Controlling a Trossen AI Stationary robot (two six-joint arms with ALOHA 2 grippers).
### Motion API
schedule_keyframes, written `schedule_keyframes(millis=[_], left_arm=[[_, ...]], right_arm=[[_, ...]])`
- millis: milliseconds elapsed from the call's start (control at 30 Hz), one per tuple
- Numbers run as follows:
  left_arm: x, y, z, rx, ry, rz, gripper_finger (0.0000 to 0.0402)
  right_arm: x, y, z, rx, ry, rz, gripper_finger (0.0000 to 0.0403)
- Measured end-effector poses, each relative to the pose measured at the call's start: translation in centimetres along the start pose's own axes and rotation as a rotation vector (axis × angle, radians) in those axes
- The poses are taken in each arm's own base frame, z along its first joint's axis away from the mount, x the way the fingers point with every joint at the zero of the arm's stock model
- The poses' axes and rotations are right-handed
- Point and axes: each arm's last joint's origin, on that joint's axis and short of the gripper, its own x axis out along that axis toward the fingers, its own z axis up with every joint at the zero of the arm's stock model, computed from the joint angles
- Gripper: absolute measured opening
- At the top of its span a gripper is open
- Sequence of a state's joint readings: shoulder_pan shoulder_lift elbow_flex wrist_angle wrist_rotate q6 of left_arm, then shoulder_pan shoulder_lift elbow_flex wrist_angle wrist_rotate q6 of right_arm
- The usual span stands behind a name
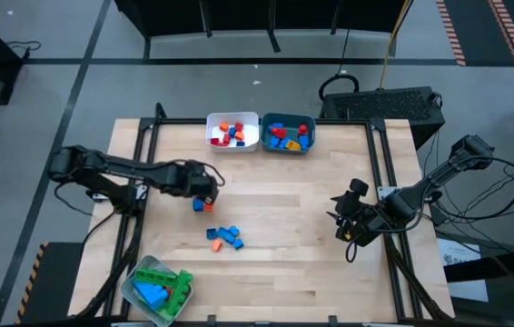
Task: Sort blocks by size
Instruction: Put the blue 1 stud game piece into the blue bin
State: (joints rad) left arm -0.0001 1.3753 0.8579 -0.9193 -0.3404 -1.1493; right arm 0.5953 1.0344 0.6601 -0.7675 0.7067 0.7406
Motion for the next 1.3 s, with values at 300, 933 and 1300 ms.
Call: schedule_keyframes(millis=[300,933,1300], left_arm=[[1.5,-2.5,-4.1,-0.075,0.015,0.054,0.0235],[4.8,-3.6,-5.9,-0.051,-0.042,0.227,0.0188],[3.5,-4.8,-5.2,-0.004,-0.031,0.173,0.0148]], right_arm=[[0.0,0.0,0.0,0.004,-0.001,0.001,0.0192],[0.0,0.0,0.0,0.0,0.0,0.001,0.0192],[0.0,0.0,0.0,0.0,0.0,0.001,0.0192]])
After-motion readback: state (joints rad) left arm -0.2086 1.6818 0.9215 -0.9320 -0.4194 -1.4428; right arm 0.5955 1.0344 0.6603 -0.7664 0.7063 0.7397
